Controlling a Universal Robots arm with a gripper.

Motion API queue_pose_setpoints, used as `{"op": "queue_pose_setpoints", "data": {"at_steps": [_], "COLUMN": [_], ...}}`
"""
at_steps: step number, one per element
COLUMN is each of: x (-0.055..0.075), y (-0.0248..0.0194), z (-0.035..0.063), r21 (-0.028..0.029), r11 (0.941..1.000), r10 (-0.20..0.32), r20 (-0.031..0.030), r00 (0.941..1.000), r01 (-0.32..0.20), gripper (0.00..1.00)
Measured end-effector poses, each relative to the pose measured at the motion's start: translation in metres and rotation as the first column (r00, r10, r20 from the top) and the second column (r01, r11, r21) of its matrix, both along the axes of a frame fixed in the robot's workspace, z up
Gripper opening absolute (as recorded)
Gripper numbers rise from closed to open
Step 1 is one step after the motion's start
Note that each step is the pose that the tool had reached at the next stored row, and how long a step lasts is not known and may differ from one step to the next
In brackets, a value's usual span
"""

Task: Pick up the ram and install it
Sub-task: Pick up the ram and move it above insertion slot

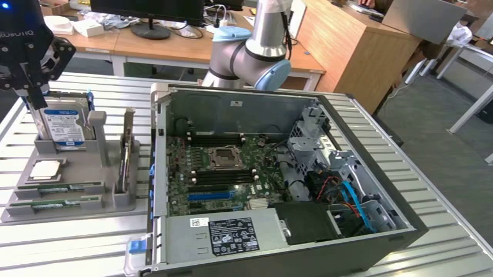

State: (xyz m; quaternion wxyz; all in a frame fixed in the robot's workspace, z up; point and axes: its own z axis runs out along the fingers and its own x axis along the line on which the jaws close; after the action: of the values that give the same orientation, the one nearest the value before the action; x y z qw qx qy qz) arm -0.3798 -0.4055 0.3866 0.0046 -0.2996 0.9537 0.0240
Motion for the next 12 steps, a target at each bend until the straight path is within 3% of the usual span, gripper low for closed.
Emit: {"op": "queue_pose_setpoints", "data": {"at_steps": [6,12], "x": [0.0000,0.0000], "y": [0.0000,0.0000], "z": [0.0000,0.0000], "r21": [0.0000,0.0000], "r11": [0.9980,0.9922], "r10": [0.062,0.125], "r20": [0.0000,0.0000], "r00": [0.9980,0.9922], "r01": [-0.062,-0.125], "gripper": [0.10,0.10]}}
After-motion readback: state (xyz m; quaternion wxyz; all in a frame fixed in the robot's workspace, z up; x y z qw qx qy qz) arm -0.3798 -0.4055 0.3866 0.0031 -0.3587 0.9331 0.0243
